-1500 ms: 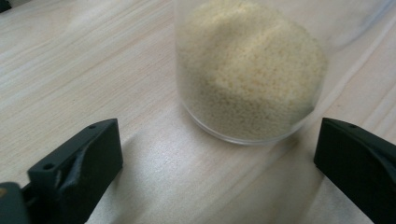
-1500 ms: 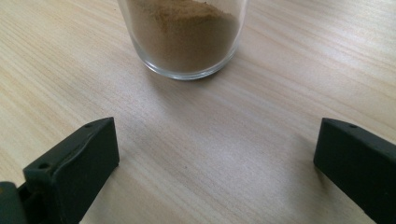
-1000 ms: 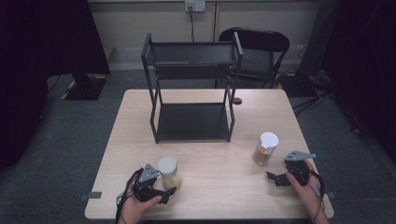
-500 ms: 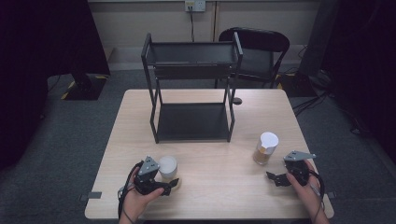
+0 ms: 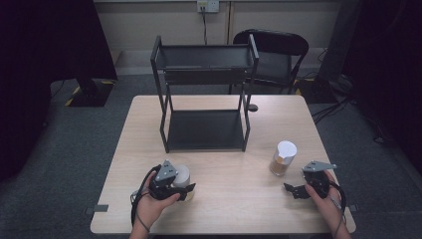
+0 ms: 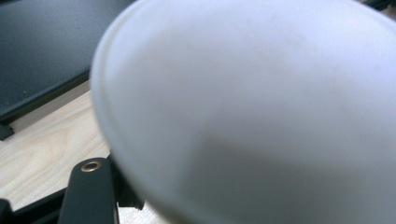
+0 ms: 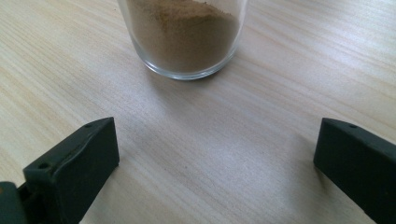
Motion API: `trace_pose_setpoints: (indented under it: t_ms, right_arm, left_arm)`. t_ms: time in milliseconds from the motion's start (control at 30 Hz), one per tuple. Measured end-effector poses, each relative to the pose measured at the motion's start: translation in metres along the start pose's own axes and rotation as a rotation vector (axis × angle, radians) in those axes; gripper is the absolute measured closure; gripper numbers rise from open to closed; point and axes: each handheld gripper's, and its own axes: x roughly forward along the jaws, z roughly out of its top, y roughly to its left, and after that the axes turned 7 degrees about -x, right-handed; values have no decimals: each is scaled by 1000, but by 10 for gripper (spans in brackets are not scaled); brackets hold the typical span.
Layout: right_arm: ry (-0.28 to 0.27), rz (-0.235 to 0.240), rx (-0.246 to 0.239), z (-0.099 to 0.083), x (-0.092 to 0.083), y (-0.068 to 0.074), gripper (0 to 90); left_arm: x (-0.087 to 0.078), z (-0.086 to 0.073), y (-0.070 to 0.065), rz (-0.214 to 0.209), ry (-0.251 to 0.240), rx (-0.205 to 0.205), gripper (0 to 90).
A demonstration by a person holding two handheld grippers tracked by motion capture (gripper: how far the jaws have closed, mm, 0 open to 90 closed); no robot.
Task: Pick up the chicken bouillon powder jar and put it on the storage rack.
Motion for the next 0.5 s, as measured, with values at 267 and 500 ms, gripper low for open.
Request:
trace_pose_setpoints:
  t_ms: [267, 500]
  right_arm:
    - [0, 0, 0, 0, 0, 0, 0]
    - [0, 0, 0, 0, 0, 0, 0]
  left_arm:
    - [0, 10, 6, -4, -1, -7, 347]
    - [2, 24, 14, -15, -6, -19, 351]
